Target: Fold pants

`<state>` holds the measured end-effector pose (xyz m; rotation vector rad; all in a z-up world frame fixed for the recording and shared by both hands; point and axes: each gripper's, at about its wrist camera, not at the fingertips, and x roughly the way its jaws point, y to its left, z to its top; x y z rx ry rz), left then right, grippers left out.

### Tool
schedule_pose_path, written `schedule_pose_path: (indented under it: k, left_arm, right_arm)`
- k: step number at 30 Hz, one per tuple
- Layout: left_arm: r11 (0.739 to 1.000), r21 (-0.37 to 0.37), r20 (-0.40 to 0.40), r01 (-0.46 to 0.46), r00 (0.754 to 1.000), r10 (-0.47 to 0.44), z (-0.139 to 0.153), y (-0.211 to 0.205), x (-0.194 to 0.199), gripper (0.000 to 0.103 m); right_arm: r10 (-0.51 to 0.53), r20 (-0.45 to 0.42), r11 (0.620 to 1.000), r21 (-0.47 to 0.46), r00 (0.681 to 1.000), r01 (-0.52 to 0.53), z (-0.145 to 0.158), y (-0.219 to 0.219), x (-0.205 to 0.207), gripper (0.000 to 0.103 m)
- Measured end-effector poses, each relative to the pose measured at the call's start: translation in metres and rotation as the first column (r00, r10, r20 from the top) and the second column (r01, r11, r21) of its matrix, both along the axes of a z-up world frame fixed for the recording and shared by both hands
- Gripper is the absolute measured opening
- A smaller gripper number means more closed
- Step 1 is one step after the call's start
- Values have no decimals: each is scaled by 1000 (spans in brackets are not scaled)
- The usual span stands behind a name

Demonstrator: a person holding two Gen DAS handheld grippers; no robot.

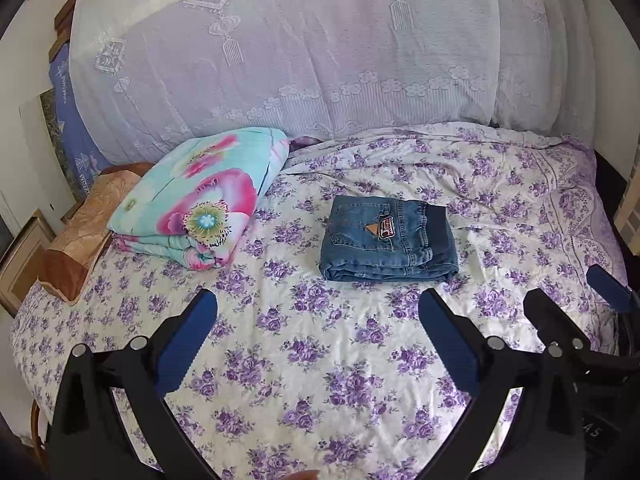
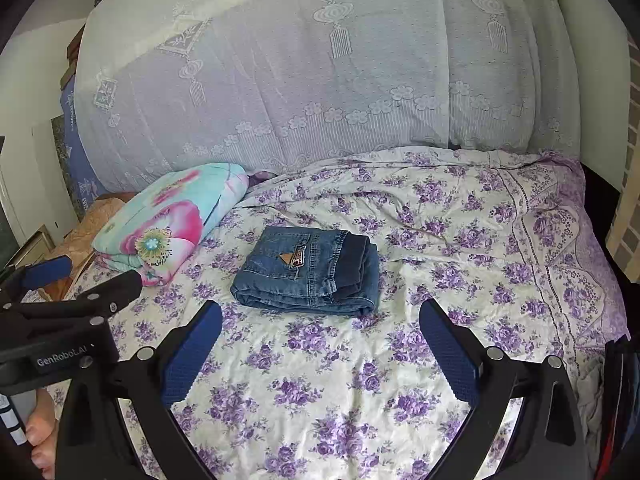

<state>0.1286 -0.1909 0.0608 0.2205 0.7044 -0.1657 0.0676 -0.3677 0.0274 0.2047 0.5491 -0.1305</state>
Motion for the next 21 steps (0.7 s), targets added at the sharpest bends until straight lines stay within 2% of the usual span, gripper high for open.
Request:
schedule_pose_path:
  k: [7,21]
  left_arm:
    - [1000,4,-1,12,1000,-12,2,-3,1,99]
    - [999,4,-29,54,998,-54,-8,-21,27,99]
  right_arm:
    - [-18,-10,1000,-23,1000,18,10,6,-12,99]
    - [-76,-75,996,-43,994,73,2,-5,5,99]
